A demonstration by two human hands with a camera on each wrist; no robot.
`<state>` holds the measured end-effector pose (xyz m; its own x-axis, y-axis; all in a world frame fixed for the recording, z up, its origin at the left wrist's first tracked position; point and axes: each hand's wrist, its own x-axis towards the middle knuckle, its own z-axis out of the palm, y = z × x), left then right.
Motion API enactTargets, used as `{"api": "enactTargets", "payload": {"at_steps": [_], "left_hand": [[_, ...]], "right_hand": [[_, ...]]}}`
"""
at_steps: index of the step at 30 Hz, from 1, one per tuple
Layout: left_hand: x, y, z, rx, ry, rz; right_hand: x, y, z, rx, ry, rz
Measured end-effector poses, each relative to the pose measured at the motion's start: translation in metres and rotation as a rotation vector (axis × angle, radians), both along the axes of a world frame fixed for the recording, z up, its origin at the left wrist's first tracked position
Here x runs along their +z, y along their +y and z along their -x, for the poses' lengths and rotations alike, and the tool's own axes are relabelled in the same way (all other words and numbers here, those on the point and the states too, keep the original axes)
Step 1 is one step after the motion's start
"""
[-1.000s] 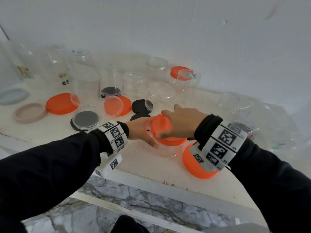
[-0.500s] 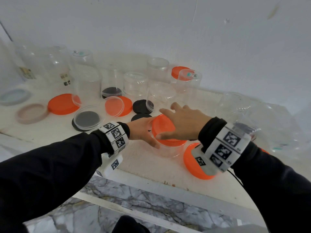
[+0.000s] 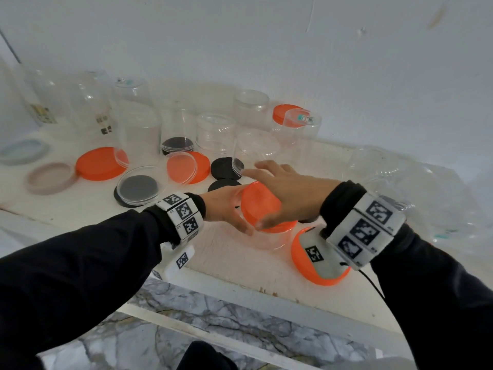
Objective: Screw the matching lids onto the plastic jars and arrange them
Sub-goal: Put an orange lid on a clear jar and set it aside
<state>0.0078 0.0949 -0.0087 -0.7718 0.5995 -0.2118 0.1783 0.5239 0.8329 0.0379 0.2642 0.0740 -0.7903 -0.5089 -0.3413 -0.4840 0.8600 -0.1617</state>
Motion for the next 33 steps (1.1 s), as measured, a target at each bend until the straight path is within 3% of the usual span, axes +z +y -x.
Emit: {"api": "enactTargets", "payload": {"at_steps": [3,8,11,13,19,26,31,33], "left_hand": [[0.000,0.000,-0.001,-0.012,-0.009,-0.015],[0.000,0.000,0.000,-0.007,0.031,-0.004],[0.001,0.000,0.000,-0.003,0.037,0.035],[0.002,0.001,-0.001,-0.005,0.032,0.038],[0.002,0.001,-0.002,-0.023,-0.006,-0.004],[0.000,0.001,-0.001,-0.006,-0.010,-0.023],[0.001,0.001,-0.002,-0.017,-0.021,-0.023],[0.000,0.001,-0.002,-0.025,-0.010,-0.033]], "right_hand": [[0.004,0.003,0.000,0.113,-0.102,-0.015],[-0.008,-0.007,-0.007,0.039,0.186,-0.146],[-0.010,-0.009,-0.006,-0.036,0.271,-0.189],[-0.010,-0.007,-0.004,-0.043,0.248,-0.193],[0.001,0.004,0.002,0.073,-0.073,-0.083],[-0.011,0.002,-0.002,-0.039,0.192,-0.131],[-0.008,0.008,-0.002,0.048,-0.017,-0.024],[-0.007,0.009,0.000,0.062,-0.010,-0.014]]}}
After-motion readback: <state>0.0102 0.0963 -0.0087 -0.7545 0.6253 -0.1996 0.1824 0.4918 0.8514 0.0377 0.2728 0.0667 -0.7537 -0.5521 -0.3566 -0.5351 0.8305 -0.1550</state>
